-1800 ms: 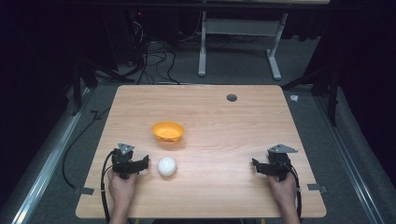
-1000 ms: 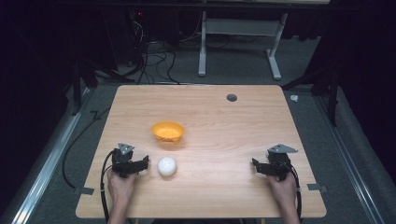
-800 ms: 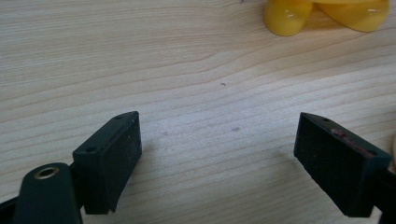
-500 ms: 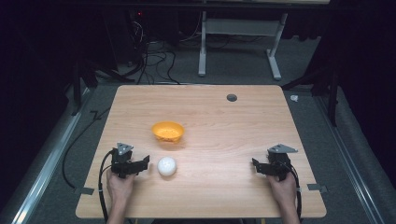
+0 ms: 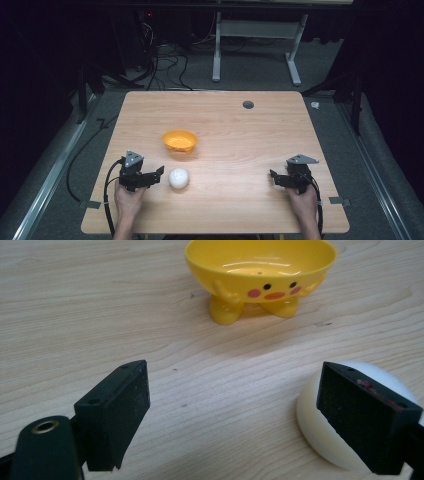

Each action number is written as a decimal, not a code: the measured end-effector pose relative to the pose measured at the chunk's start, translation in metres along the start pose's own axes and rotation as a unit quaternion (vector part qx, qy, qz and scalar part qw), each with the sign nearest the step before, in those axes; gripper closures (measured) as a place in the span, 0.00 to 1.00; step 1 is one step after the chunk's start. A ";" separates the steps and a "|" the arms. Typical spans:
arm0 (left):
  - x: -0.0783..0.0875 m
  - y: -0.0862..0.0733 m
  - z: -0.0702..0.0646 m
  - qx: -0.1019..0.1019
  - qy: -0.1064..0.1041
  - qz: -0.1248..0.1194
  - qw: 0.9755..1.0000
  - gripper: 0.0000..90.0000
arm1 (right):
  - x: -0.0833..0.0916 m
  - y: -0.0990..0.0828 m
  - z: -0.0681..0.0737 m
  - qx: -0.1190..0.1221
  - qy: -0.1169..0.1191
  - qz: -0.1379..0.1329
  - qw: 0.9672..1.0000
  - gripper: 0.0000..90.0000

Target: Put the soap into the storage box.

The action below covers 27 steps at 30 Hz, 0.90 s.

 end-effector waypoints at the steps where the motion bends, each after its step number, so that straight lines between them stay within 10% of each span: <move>1: 0.001 0.001 -0.002 -0.003 -0.002 -0.001 1.000 0.16 | 0.000 0.000 0.000 0.000 0.000 0.000 1.000 0.25; 27: -0.005 -0.013 -0.055 -0.039 -0.046 0.020 0.998 0.14 | 0.000 0.000 0.000 -0.001 0.000 0.000 1.000 0.25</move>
Point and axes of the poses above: each handheld gripper's, and its own axes: x roughly backward along the jaws, y roughly out of its top, z roughly to its left, the point moved 10 cm from there along -x, roughly forward along the jaws, and after that the axes turned 15 degrees about x, right-handed, at the moved point
